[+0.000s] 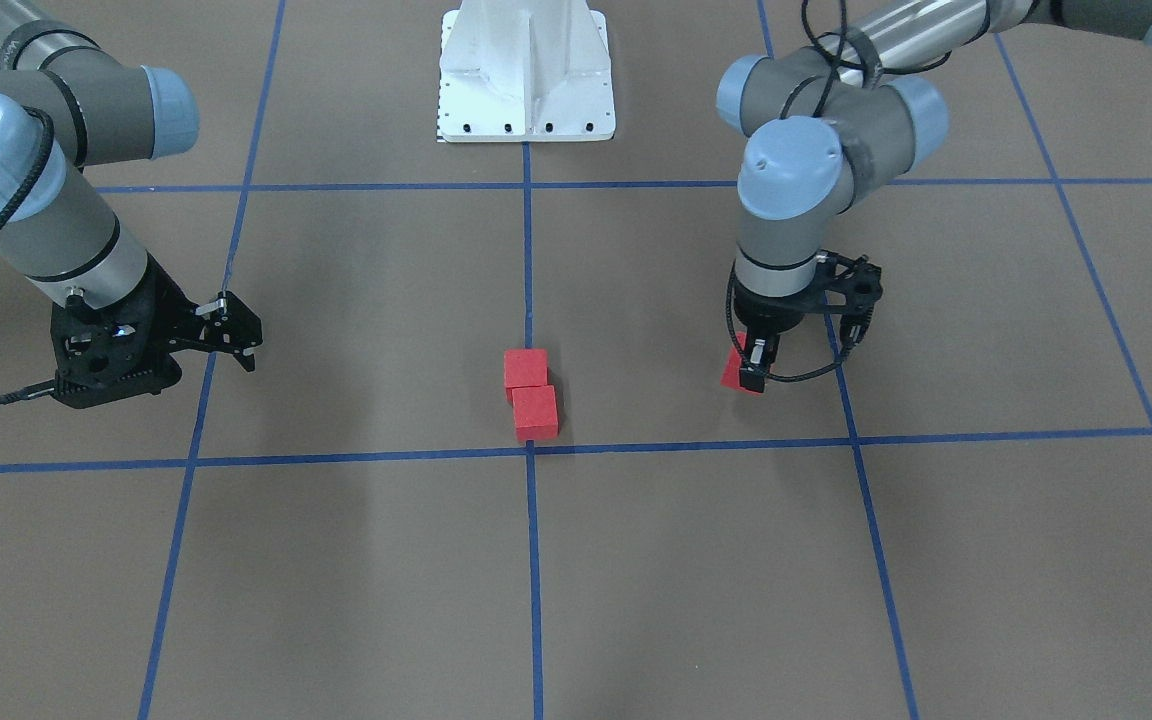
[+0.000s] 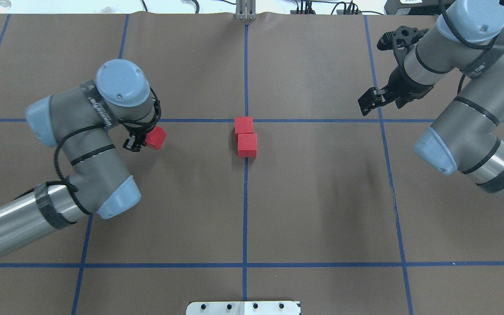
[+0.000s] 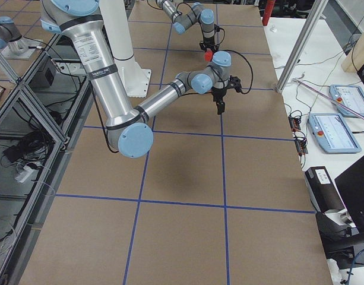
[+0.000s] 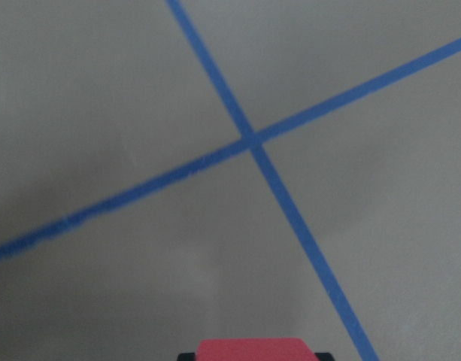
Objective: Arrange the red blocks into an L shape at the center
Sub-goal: 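Carry the red cube with the left gripper toward the two-cube pair, then lower the cube against the pair's far end and open the left gripper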
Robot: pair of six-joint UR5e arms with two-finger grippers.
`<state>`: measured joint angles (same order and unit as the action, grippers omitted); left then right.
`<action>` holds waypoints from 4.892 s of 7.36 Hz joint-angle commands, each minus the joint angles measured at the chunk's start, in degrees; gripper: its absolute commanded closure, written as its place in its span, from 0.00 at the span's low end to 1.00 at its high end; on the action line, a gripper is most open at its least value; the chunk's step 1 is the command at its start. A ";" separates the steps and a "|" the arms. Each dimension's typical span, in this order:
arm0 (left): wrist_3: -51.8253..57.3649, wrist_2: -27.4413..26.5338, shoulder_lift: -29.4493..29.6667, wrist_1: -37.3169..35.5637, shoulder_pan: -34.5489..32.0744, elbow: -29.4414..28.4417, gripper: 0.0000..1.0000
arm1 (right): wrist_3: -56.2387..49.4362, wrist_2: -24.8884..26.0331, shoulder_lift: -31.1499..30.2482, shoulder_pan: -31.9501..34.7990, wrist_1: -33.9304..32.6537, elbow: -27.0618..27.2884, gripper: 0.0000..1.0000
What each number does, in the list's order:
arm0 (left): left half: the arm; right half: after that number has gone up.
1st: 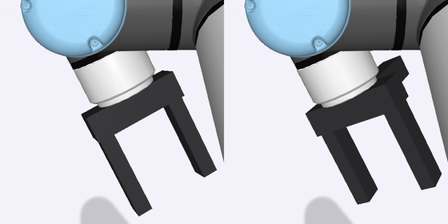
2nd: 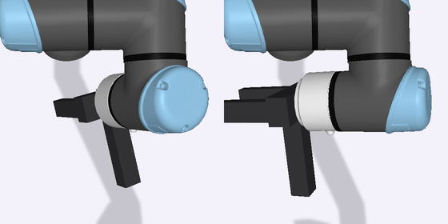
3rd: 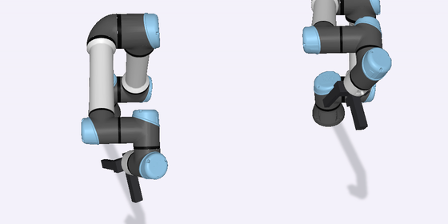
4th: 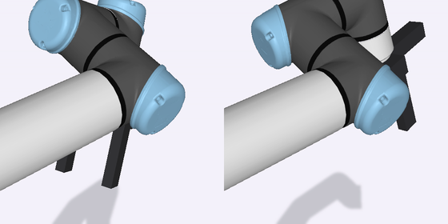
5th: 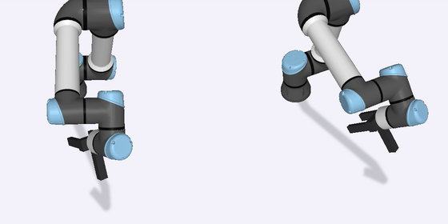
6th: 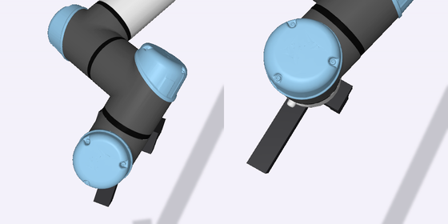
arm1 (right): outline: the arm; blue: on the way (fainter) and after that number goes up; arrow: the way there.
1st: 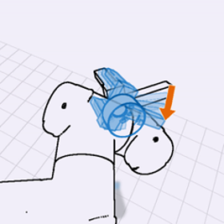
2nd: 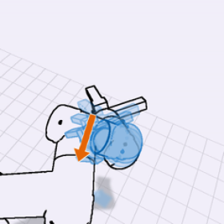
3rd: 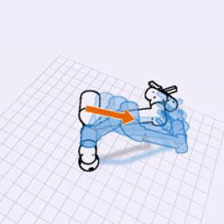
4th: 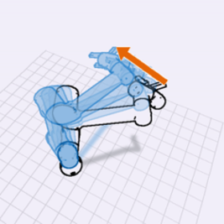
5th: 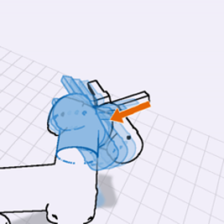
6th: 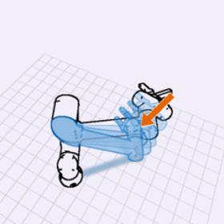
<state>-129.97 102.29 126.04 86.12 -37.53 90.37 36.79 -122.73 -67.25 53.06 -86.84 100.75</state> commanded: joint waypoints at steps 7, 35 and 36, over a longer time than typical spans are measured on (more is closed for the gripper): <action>-17.48 3.70 20.81 -3.08 -0.88 -22.67 1.00 | -0.49 -1.29 -1.31 1.43 0.00 0.41 0.01; -19.70 5.73 24.96 1.25 2.55 -28.50 0.86 | 0.48 -1.02 -0.87 1.43 0.00 1.37 0.01; -19.70 5.73 24.96 1.25 2.72 -28.50 0.70 | 0.48 -0.93 -0.52 1.34 -0.35 1.37 0.01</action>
<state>-149.68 108.02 151.00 87.31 -34.97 61.87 37.26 -123.73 -68.04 54.48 -86.93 102.12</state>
